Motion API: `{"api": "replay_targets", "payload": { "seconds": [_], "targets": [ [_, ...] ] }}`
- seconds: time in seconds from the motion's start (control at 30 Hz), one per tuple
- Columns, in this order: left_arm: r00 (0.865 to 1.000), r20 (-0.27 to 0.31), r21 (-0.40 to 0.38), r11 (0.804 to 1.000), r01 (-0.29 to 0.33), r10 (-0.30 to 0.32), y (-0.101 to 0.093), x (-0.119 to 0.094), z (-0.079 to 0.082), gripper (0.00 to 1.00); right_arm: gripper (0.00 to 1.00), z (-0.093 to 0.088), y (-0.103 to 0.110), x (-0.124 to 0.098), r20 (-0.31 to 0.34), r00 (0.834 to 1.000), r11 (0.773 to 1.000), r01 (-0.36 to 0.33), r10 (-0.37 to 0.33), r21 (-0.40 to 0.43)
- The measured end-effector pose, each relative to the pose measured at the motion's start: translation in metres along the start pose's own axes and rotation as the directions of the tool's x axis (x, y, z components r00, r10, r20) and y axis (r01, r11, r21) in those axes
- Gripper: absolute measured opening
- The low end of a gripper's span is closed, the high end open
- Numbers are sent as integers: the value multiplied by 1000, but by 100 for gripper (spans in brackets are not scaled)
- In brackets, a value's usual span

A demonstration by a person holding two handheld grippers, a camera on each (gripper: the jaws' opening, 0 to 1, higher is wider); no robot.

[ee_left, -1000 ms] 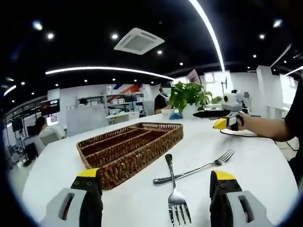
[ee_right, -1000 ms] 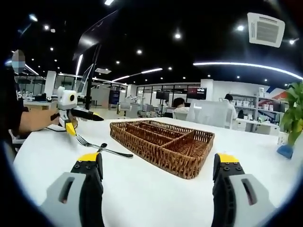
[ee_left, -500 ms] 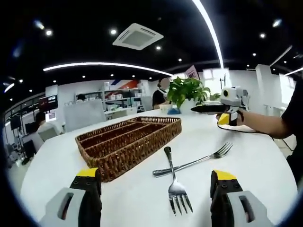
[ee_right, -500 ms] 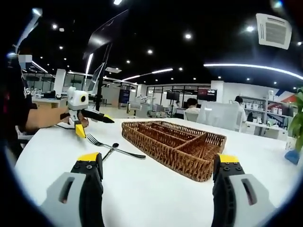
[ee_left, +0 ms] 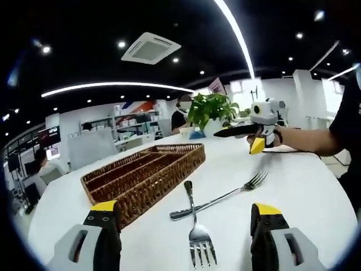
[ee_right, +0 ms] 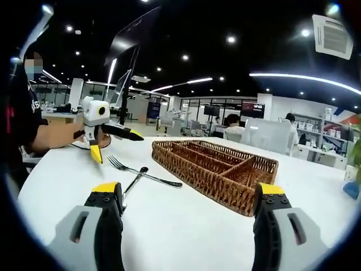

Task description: Arrange the knives, forks, and spoons in their matching storage slots by inserting each utensil handle-first until every utensil is classified and aligned in the correct compartment

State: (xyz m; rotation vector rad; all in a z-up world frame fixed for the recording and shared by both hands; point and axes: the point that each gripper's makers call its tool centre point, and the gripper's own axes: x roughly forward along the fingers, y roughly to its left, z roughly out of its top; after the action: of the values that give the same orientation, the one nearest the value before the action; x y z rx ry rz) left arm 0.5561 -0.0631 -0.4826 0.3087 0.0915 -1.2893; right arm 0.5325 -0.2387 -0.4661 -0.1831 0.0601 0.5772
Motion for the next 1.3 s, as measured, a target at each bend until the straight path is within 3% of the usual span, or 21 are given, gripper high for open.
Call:
{"api": "replay_targets", "payload": {
  "seconds": [0.1, 0.2, 0.27, 0.3, 0.33, 0.4, 0.47, 0.67, 0.73, 0.77, 0.8, 0.83, 0.93, 0.97, 1.03, 1.07, 1.13, 1.2, 1.27, 1.3],
  "targets": [
    [1000, -10, 46, 999, 22, -21, 0, 5, 16, 100, 100, 0, -5, -2, 3, 1000, 1000, 6, -6, 13],
    [987, -24, 27, 987, 160, -159, -20, 11, 28, 100, 100, 5, -8, -7, 22, 1000, 1000, 17, -17, 18],
    [978, -18, 128, 969, 210, -209, -27, 18, 36, 100, 100, 7, -10, -9, 33, 999, 1000, 19, -20, 25],
    [974, -20, 141, 964, 226, -225, -30, 22, 38, 100, 100, 8, -12, -10, 39, 999, 999, 23, -24, 33],
    [963, -39, 115, 956, 268, -265, -36, 28, 35, 100, 100, 8, -14, -10, 40, 999, 999, 26, -28, 37],
    [959, -44, 117, 951, 285, -281, -36, 37, 34, 100, 100, 7, -15, -11, 39, 999, 999, 30, -31, 39],
    [942, -54, 106, 937, 334, -330, -38, 46, 30, 100, 100, 7, -17, -13, 40, 999, 998, 36, -38, 42],
    [938, -64, 129, 930, 345, -340, -42, 66, 16, 100, 100, 10, -33, -19, 63, 994, 992, 77, -84, 98],
    [934, -85, 137, 924, 357, -348, -45, 70, 10, 94, 100, 2, -45, -21, 36, 990, 981, 128, -135, 147],
    [928, -109, 152, 917, 370, -357, -46, 72, 7, 92, 100, 0, -48, -21, 31, 989, 979, 136, -142, 150],
    [909, -142, 146, 900, 410, -391, -50, 73, 4, 93, 100, 0, -48, -20, 39, 990, 981, 128, -135, 146],
    [906, -142, 137, 898, 418, -400, -50, 76, 6, 95, 100, 0, -49, -21, 38, 990, 980, 130, -137, 148],
    [874, -184, 173, 860, 480, -450, -56, 78, 6, 94, 100, -1, -50, -21, 38, 989, 980, 139, -146, 145],
    [857, -196, 172, 844, 509, -477, -60, 78, 6, 92, 100, 0, -50, -22, 39, 988, 980, 140, -147, 142],
    [837, -210, 155, 828, 539, -506, -66, 79, 5, 85, 100, 0, -52, -22, 40, 987, 979, 147, -154, 138],
    [830, -216, 156, 821, 549, -513, -68, 79, 3, 81, 100, 0, -54, -23, 42, 986, 978, 154, -161, 140],
    [836, -211, 155, 827, 540, -506, -66, 82, 0, 76, 100, -1, -57, -24, 43, 985, 976, 158, -166, 147],
    [823, -220, 123, 822, 555, -523, -67, 81, -6, 72, 100, -1, -57, -23, 43, 985, 976, 160, -168, 151],
    [825, -227, 135, 822, 553, -518, -66, 80, -10, 63, 100, -2, -56, -22, 39, 986, 976, 155, -163, 150],
    [818, -235, 126, 818, 561, -524, -68, 78, -14, 61, 100, -3, -55, -21, 37, 986, 977, 154, -161, 144]
  ]
}}
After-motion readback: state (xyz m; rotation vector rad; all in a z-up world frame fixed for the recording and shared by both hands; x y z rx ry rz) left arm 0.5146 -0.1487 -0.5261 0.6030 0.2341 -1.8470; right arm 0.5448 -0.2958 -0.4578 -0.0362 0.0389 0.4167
